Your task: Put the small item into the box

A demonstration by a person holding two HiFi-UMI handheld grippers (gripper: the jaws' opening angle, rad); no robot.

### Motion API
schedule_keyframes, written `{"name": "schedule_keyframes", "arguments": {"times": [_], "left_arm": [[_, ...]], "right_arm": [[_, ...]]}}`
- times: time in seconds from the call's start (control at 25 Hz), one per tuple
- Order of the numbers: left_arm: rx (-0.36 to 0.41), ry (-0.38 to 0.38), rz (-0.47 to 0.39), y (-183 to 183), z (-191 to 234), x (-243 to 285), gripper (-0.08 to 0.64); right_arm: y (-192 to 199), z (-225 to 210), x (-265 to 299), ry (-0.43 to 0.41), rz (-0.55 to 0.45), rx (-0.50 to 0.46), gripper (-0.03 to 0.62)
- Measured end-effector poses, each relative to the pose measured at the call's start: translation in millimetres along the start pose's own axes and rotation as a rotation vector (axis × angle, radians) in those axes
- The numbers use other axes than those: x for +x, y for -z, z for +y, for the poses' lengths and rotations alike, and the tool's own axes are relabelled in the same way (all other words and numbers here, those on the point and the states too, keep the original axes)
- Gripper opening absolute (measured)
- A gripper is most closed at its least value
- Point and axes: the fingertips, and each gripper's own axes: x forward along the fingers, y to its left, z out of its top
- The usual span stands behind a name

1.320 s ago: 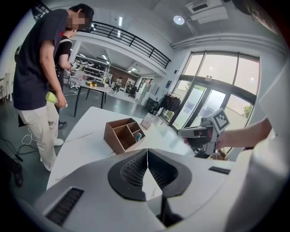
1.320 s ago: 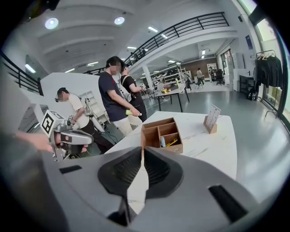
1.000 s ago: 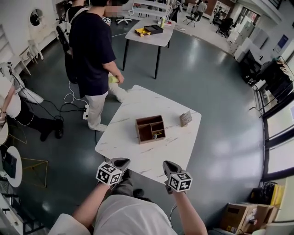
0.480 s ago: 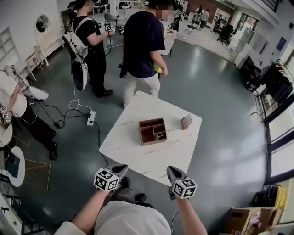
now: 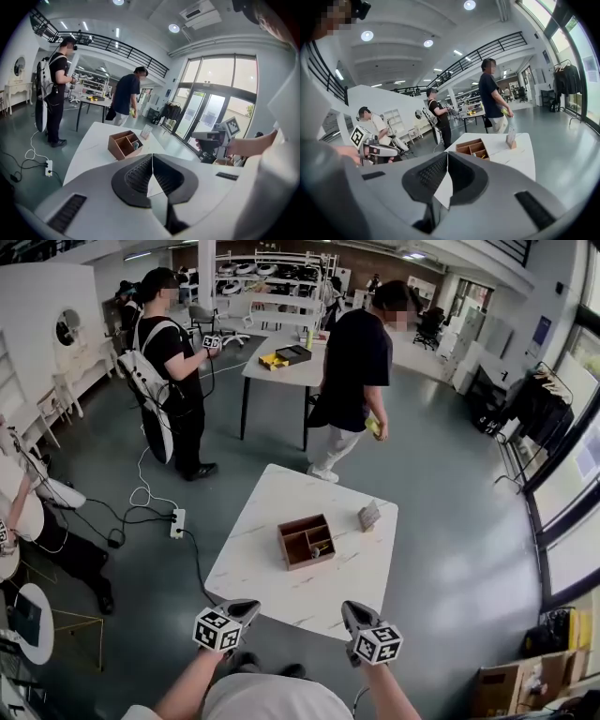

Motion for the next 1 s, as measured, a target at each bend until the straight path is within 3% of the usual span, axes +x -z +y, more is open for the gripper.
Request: {"name": "schedule_keyframes", "arguments": {"times": [0.44,1.0], "left_arm": [[0.049,0.053,-0.009,-22.9,6.6,8.7,0.014],[0.045,0.044,-0.037,-21.4,7.7,-0.7,0.015]], "right_arm": [[-17.0,2.7,-7.2,0.051,-0.072,-0.001,0.026],[-14.0,6.3,-12.1,0.050,-0.073,-0.003,0.026]]}}
